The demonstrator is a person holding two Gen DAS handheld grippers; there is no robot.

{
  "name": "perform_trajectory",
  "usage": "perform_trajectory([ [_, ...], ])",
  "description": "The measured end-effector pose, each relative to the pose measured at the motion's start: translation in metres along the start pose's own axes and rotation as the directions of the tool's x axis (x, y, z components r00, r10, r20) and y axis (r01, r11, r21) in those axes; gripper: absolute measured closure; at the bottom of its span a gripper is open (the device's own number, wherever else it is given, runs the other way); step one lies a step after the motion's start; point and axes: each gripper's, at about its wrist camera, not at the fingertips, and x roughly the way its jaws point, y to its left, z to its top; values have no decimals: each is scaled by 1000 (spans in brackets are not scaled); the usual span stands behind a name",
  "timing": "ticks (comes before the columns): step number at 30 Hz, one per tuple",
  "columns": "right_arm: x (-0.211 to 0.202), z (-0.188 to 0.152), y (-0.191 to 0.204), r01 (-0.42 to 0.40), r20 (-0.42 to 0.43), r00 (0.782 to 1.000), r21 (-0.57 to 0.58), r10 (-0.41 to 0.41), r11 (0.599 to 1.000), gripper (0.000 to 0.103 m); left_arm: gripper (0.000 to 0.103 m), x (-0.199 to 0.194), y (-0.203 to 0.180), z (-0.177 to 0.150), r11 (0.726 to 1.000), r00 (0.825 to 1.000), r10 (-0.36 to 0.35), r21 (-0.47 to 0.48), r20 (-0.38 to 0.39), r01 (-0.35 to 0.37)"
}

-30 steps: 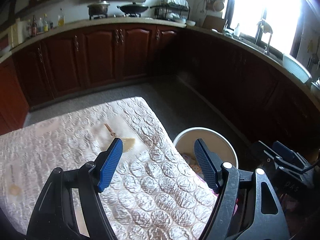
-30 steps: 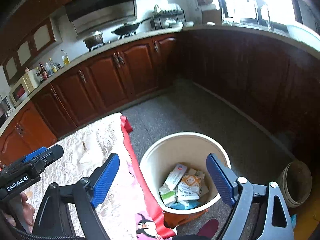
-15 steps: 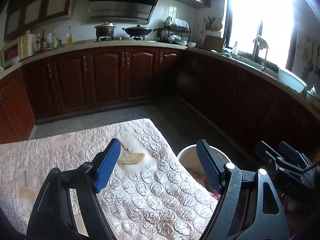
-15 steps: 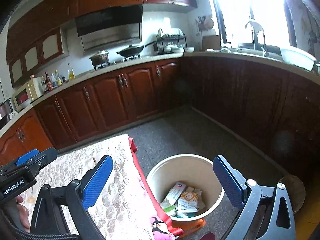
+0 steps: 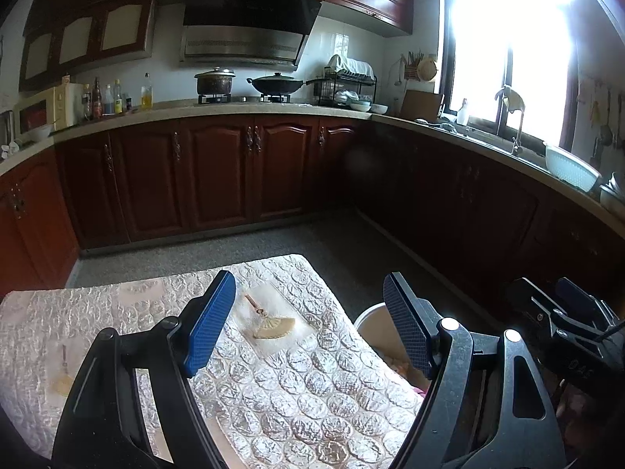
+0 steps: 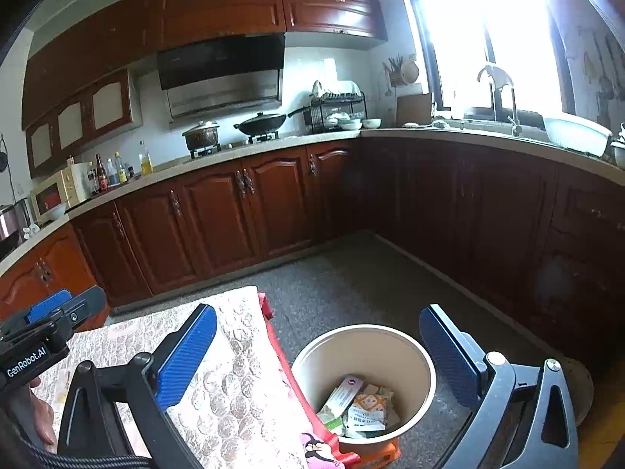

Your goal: Collect trash

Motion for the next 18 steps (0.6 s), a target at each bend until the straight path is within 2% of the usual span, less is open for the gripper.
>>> perform_trajectory([
  [18,-4,-2,4,8,-6,1000,-26,-8,1000,0,25,-4,-7,-5,999,1000,25,22,14,-25],
])
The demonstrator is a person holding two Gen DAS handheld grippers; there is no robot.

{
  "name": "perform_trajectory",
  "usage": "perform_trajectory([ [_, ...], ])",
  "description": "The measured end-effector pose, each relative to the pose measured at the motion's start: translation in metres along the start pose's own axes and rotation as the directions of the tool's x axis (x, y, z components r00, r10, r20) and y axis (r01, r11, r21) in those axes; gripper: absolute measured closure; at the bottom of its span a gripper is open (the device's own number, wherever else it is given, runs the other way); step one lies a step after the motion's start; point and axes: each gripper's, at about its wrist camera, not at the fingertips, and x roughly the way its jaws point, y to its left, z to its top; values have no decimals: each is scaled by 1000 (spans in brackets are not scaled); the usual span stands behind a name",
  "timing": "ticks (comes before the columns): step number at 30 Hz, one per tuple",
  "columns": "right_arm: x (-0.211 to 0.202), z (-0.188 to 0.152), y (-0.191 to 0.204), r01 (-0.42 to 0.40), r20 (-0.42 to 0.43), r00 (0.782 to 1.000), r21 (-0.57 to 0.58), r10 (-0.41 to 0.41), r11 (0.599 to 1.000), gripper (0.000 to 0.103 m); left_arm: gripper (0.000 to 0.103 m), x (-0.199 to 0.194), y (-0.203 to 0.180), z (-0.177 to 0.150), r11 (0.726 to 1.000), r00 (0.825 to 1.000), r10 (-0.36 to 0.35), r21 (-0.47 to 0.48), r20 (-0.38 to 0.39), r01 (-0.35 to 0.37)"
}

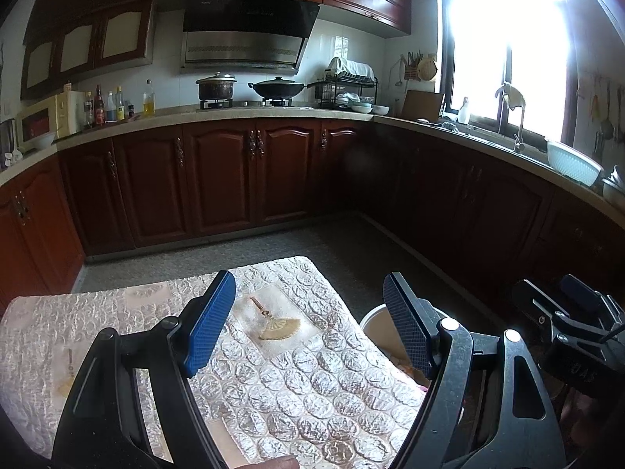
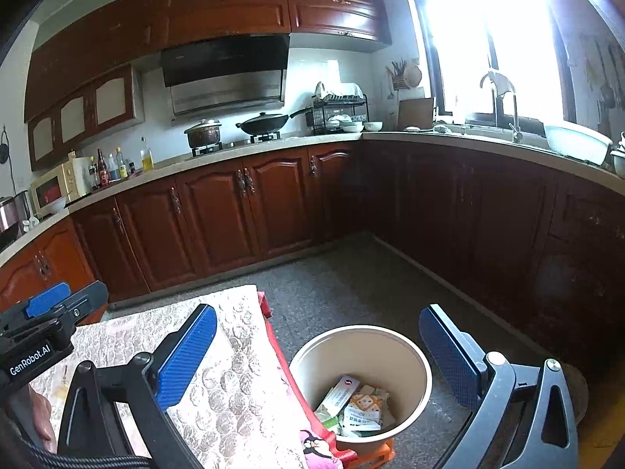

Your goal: Collect trash

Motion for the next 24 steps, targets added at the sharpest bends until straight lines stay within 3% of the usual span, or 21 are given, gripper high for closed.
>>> perform_trajectory([
  [24,1,-9,-3,4,-36,999,-5,-4,1000,0,25,3,-3,-9,1000,1000,14,14,-17,-13],
])
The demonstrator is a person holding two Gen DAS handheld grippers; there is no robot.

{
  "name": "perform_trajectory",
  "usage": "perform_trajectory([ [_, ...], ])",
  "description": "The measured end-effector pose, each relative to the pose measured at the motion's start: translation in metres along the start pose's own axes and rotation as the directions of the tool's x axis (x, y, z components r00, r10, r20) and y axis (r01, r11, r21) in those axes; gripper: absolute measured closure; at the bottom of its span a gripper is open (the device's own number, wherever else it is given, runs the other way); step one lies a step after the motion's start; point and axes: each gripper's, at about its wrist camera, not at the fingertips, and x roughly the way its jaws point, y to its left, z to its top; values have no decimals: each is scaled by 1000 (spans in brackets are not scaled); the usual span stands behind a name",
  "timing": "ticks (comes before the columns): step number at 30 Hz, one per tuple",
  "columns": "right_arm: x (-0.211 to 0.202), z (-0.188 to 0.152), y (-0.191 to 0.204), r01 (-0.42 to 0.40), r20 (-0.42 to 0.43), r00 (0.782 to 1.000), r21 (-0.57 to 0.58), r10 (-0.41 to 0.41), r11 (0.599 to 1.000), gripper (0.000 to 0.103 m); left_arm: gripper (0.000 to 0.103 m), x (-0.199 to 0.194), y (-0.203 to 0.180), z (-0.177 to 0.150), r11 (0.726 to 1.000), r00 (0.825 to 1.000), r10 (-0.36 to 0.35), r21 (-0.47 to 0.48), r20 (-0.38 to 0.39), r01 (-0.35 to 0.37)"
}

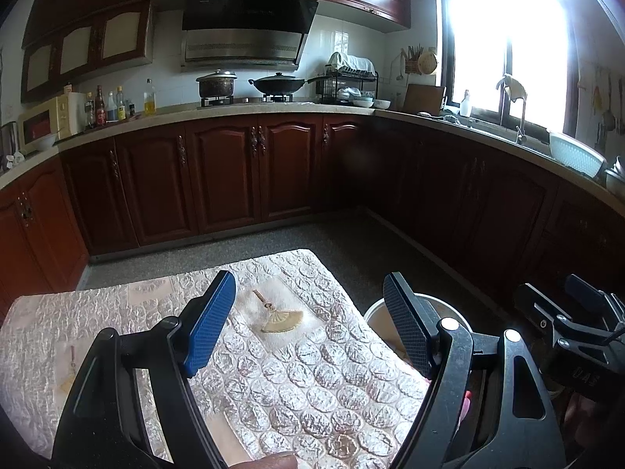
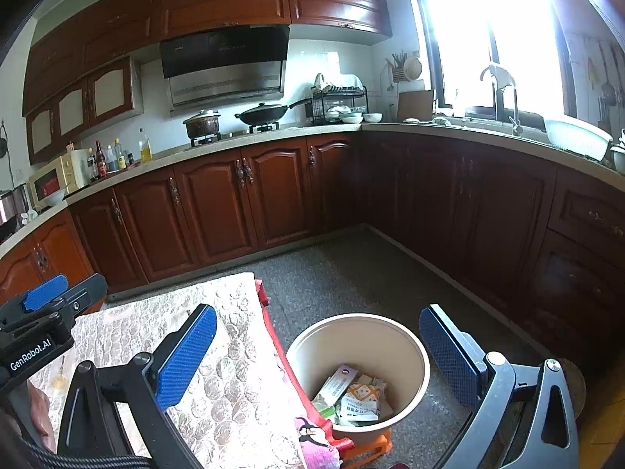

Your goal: Collect trash

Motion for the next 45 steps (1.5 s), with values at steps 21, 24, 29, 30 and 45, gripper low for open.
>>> perform_trajectory([
  [21,-2,-1,2,2,-6,1000,-7,-2,1000,0,25,0,1,-2,1000,1000,-4,2,-1,4],
  [24,-2,0,3,2,-2,1000,-9,-2,1000,0,25,-1,1,-2,1000,1000,-5,4,3,5],
  [29,-2,-1,2,1,-2,1000,-8,-1,1000,0,25,-1,2,-1,1000,1000,-7,3,2,7],
  [30,-2,-1,2,0,-3,1000,-8,0,1000,0,25,-1,2,-1,1000,1000,-8,3,2,8],
  [45,-1,0,2,2,-12,1000,-7,-2,1000,0,25,5,9,-4,1000,1000,-28,-12,-12,28],
])
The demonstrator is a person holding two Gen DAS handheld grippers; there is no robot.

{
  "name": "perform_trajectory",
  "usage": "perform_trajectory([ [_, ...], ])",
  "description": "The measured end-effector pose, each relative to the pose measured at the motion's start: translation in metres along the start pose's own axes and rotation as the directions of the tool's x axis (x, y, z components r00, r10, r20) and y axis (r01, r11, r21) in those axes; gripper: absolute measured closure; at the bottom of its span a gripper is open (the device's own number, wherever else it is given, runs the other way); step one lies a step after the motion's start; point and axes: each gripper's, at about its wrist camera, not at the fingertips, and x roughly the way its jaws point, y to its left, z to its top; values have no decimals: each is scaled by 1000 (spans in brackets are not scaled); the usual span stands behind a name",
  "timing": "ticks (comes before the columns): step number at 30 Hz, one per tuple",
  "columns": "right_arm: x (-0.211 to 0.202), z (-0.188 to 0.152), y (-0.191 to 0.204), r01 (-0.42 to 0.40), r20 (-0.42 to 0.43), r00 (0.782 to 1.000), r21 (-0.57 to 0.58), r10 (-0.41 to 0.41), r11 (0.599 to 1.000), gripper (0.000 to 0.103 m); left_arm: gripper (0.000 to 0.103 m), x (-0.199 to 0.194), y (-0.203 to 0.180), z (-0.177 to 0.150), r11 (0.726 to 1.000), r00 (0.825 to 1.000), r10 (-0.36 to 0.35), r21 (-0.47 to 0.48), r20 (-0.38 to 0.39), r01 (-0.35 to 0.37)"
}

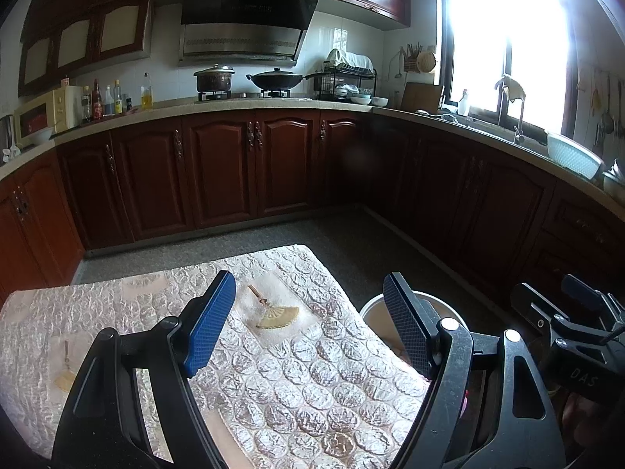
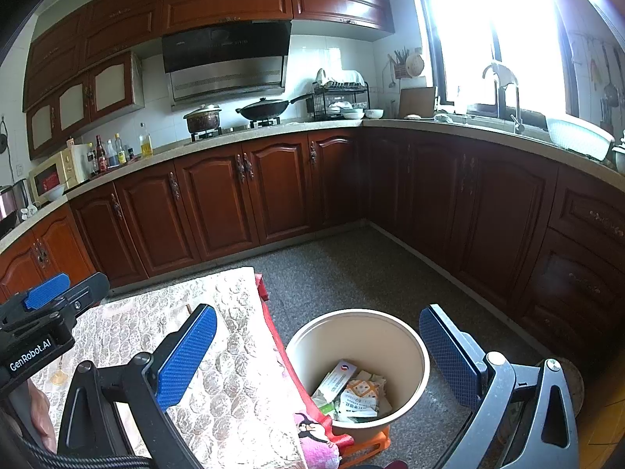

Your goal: Collect trash

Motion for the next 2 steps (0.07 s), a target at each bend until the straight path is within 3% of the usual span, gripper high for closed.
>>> perform_trajectory([
  [2,2,-1,1,2,-4,1000,-2,-2,1000,0,25,2,3,-1,1000,1000,-2,-2,-2,2],
])
